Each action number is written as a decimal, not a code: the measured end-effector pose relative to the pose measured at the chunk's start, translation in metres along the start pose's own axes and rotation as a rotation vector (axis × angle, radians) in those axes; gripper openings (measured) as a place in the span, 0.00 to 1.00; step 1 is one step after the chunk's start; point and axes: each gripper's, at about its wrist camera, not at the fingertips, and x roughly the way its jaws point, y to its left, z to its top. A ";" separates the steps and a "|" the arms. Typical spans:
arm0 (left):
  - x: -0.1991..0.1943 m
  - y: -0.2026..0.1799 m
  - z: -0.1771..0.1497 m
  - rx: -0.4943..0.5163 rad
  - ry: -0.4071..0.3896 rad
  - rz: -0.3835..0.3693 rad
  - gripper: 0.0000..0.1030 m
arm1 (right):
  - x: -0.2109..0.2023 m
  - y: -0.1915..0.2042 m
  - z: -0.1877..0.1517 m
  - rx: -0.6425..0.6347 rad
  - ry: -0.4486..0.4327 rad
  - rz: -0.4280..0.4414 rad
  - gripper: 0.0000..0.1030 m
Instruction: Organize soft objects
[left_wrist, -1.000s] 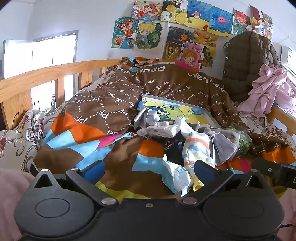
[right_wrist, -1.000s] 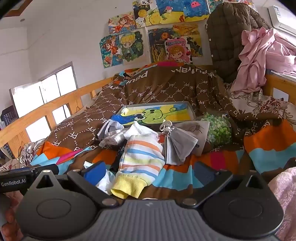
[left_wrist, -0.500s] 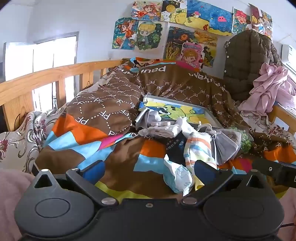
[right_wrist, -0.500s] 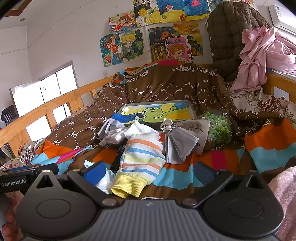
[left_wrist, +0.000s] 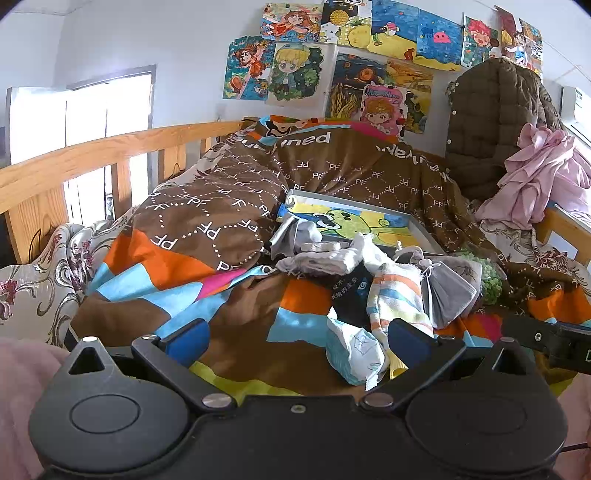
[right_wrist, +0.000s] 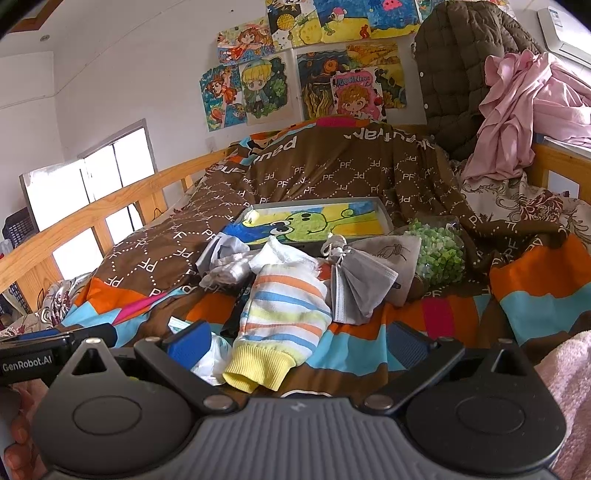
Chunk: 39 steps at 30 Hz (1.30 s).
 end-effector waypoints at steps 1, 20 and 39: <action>0.000 0.000 0.000 0.000 0.000 0.001 0.99 | 0.000 0.000 0.000 0.000 0.000 0.000 1.00; 0.000 -0.001 0.000 0.001 0.000 0.001 0.99 | 0.001 -0.001 0.000 0.002 0.005 0.001 1.00; 0.000 -0.001 0.000 0.001 0.000 0.001 0.99 | 0.003 0.000 0.001 0.003 0.008 0.001 1.00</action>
